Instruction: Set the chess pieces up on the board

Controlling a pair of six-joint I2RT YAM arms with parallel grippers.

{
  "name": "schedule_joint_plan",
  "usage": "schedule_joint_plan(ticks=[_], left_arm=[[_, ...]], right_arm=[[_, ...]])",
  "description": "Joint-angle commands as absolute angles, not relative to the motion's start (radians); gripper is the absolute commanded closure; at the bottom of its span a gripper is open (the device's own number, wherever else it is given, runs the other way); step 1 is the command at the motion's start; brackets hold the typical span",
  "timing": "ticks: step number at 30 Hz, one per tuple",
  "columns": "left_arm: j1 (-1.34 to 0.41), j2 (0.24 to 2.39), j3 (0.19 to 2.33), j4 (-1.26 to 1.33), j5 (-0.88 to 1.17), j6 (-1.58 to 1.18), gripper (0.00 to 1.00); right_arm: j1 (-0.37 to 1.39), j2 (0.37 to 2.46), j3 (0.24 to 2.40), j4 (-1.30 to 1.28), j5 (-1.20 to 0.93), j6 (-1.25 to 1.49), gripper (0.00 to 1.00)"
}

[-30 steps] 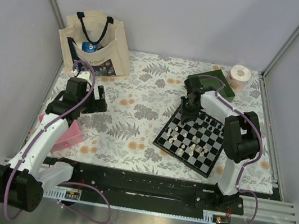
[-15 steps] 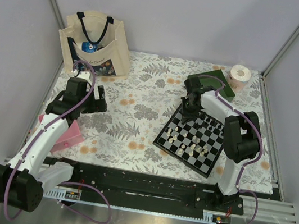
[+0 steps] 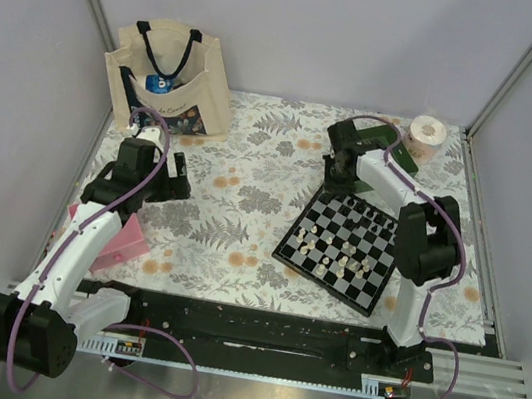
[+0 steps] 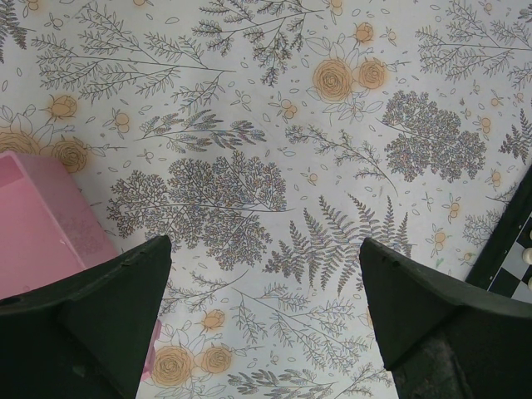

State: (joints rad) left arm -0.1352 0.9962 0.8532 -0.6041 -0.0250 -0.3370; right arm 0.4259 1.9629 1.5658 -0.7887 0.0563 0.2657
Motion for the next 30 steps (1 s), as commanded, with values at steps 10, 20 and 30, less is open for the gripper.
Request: schedule_joint_plan(ticks=[10,20,30], left_arm=[[-0.132,0.989,0.893,-0.580,-0.015,-0.330,0.01],[-0.132,0.996,0.896,-0.581,-0.012,-0.330,0.01],[-0.132,0.994,0.896,-0.580,-0.011,-0.330,0.01]], right_arm=[[0.382,2.017,1.609,-0.798,0.078,0.268,0.89],[0.365,2.037,1.589,-0.765,0.063,0.285,0.89],[0.354,2.043,1.577,-0.755,0.069,0.290,0.87]])
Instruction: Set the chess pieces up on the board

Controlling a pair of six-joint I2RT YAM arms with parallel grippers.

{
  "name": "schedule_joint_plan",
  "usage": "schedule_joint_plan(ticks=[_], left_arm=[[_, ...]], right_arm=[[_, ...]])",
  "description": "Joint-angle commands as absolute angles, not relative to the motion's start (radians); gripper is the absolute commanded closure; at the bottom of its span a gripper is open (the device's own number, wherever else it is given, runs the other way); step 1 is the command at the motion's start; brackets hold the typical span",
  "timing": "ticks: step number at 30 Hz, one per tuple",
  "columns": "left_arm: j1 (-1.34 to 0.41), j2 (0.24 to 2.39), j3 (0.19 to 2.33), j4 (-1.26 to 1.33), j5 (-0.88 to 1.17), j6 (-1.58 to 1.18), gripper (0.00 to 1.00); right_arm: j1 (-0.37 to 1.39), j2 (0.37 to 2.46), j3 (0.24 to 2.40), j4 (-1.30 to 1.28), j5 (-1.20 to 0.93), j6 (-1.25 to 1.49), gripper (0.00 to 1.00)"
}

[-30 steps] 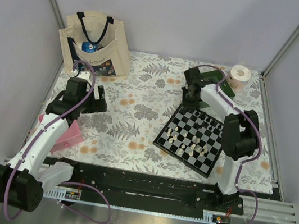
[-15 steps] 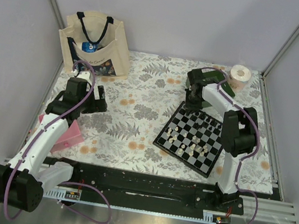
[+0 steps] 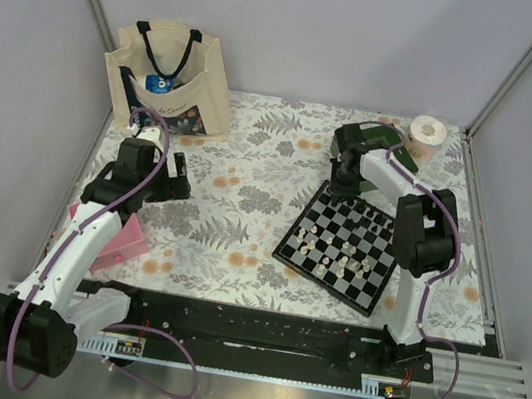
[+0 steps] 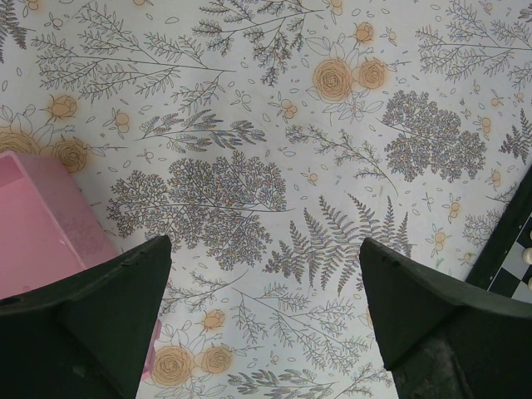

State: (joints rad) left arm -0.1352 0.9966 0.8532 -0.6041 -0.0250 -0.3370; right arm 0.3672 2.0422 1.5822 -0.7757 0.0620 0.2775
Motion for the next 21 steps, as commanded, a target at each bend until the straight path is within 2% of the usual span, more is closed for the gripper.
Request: schedule_joint_plan(ticks=[1,8,13,21], left_arm=[[-0.132,0.996,0.896,-0.578,-0.009,-0.330,0.01],[-0.132,0.992,0.896,-0.581,-0.012,-0.330,0.01],[-0.132,0.992,0.896,-0.580,-0.014,-0.328,0.01],[-0.132,0.989,0.896,-0.580,-0.011,-0.330,0.01]], right_arm=[[0.351,2.043,1.578,-0.755,0.071,0.288,0.87],[0.351,2.046,1.562,-0.749,0.061,0.281,0.81],[0.350,2.037,1.557,-0.746,0.051,0.275,0.67],[0.350,1.965,1.569,-0.758,0.034,0.276,0.64]])
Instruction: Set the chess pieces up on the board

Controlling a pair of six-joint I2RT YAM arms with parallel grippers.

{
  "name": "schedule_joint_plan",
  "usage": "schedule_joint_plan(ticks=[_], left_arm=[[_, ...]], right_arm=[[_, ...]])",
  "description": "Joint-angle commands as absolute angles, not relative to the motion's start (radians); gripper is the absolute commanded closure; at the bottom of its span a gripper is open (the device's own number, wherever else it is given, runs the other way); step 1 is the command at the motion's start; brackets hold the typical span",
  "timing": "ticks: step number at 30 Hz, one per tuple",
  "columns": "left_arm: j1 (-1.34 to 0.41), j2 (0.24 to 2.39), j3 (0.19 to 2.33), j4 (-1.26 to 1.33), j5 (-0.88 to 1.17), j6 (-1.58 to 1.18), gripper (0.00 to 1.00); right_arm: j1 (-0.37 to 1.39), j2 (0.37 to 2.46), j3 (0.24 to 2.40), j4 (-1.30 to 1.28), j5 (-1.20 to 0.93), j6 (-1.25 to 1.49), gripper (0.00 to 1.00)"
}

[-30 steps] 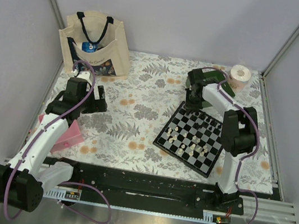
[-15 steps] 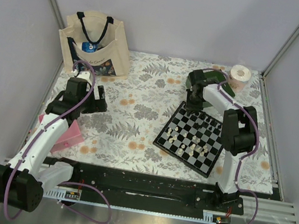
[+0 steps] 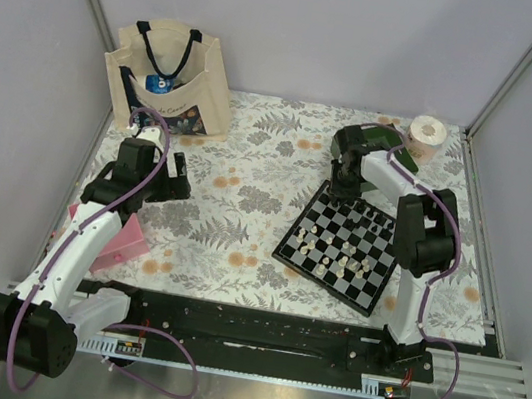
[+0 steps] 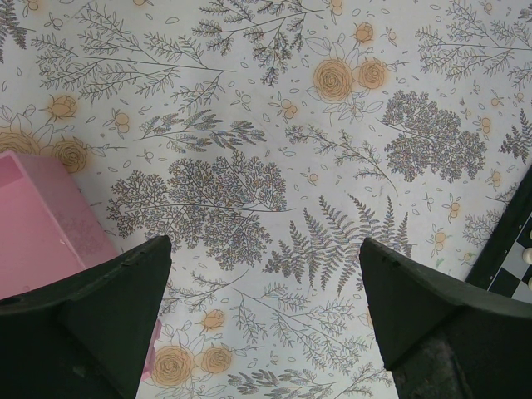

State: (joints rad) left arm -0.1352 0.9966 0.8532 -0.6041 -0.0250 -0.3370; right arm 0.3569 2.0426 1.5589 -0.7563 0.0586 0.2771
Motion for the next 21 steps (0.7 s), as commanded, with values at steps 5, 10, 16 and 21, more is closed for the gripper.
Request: schedule_joint_plan(ticks=[5,10,16,21], left_arm=[[-0.130,0.983,0.894,-0.581,-0.012,-0.330,0.01],[-0.132,0.979,0.894,-0.580,-0.008,-0.330,0.01],[-0.132,0.977,0.894,-0.578,-0.006,-0.331,0.01],[-0.132,0.979,0.893,-0.578,-0.005,-0.333,0.01]], right_arm=[[0.353,1.879,1.513,-0.764,0.038,0.273,0.62],[0.350,1.783,1.405,-0.749,0.077,0.276,0.61],[0.325,1.704,1.278,-0.707,0.115,0.293,0.60],[0.293,1.666,1.239,-0.696,0.123,0.299,0.61]])
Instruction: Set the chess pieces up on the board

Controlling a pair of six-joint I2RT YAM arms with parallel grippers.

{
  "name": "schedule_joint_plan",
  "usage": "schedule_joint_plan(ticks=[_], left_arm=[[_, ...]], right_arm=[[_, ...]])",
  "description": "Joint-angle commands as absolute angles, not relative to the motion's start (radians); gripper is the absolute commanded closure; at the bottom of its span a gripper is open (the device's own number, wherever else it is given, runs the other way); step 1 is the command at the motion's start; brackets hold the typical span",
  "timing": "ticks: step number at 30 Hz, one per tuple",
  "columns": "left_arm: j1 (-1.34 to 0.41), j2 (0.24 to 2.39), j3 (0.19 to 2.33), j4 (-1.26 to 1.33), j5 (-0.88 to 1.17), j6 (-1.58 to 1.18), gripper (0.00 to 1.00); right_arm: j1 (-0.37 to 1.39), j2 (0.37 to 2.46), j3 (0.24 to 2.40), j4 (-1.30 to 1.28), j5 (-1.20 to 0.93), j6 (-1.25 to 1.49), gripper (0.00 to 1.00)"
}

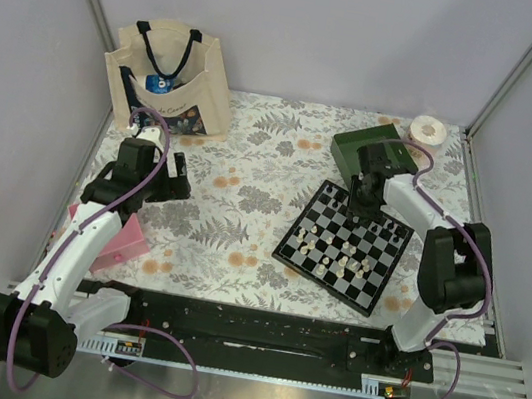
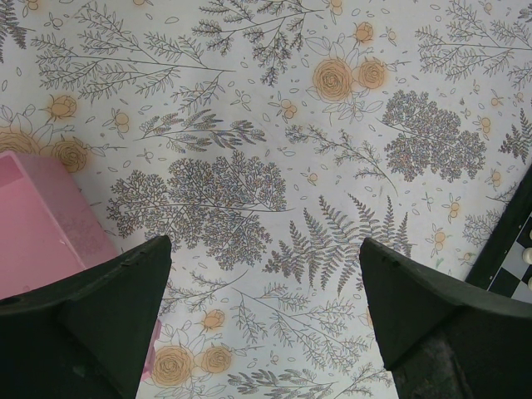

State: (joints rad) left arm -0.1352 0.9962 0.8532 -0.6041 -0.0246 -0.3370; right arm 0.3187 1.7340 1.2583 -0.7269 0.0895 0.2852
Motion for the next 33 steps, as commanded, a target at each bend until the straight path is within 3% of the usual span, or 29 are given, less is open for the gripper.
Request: schedule_joint_plan(ticks=[1,33], left_arm=[[-0.132,0.979,0.894,-0.578,-0.005,-0.333,0.01],[-0.132,0.988,0.894,-0.580,-0.005,-0.331,0.01]], right_arm=[[0.288,1.658,1.232,-0.693,0.127,0.299,0.61],[0.227,1.812,1.289,-0.664,0.041,0.296,0.67]])
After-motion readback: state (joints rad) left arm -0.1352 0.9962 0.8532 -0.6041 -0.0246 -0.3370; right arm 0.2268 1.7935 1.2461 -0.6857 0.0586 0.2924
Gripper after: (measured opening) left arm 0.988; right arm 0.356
